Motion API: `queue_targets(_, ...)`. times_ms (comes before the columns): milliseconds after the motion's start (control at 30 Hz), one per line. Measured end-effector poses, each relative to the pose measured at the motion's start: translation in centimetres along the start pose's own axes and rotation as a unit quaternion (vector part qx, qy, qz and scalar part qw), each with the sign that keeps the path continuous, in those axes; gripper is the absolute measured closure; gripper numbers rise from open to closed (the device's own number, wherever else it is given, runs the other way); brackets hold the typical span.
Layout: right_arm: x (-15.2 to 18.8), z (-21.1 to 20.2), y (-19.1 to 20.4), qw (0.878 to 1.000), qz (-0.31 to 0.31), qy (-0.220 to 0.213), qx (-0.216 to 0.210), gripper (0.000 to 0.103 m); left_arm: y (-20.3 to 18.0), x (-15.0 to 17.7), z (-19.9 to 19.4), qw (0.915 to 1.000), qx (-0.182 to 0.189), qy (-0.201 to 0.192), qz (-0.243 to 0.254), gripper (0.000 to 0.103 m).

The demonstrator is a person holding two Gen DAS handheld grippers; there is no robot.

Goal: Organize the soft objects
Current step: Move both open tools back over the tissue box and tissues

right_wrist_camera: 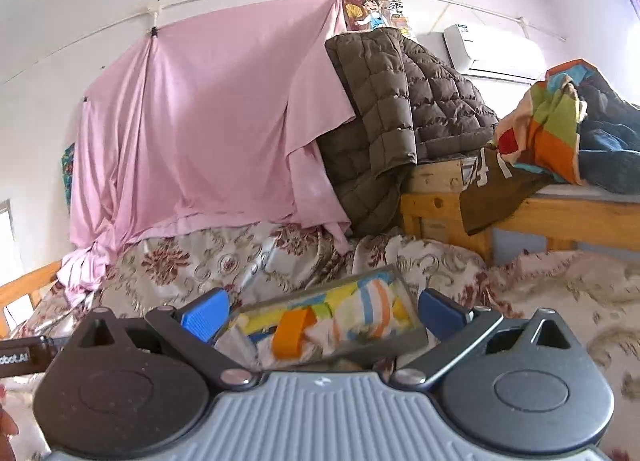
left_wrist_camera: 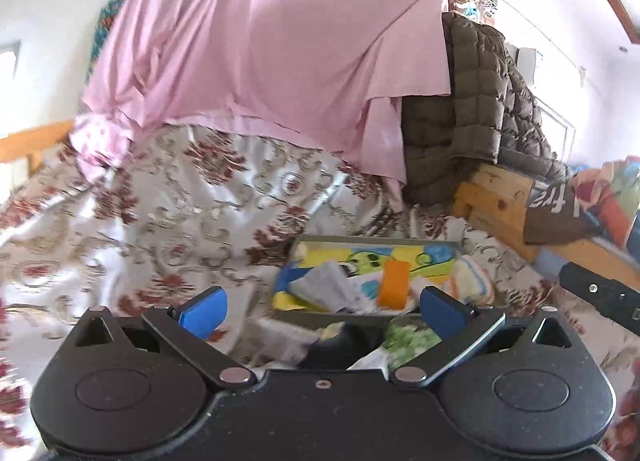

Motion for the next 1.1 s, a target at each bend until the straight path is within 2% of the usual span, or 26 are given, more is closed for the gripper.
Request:
queue_targets(133,2.3,-2.1,1.3,0.999,0.004,0.033,-0.002,0.000,1.3,2.1,-2.2,0.9998,-0.018,-0.006,0.004,0.001)
queue_targets(300,4.3,-4.0,3.1,0.998,-0.011,0.061,0.004,0.000,1.7,3.8,-3.1,0.9998,-0.002,-0.001,0.018,0.001)
queue_targets(533,6.4,-5.3,4.4,0.994,0.012,0.103,0.028,0.000,2.4,5.9,-4.3,0.9995,0.008,0.005,0.030,0.001)
queue_targets(867,8.2,-4.4,4.7,0.987,0.024,0.159,0.031,0.000,4.1,9.3,-4.0,0.9972,-0.008,0.062,0.041,0.001)
queue_targets(1000,10.0,-3.0,4.5,0.975,0.043,0.215,0.014,0.000,4.3,9.5,-3.3,0.9964,-0.019,0.075,0.033,0.001)
queue_targets(1100,10.6,-2.4,4.5,0.971,0.052,0.235,0.007,0.000,4.3,9.5,-3.1,0.9960,-0.029,0.074,0.040,0.001)
Point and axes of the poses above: each gripper's, at about its wrist camera, not at the fingertips, and z roughly the way its jaws point, y to its left, x to its underside, the point moved 4 cm from there along z, roughly the way its jaws point, and after that the axes turned 12 degrees about -x, right-handed, at the moved point
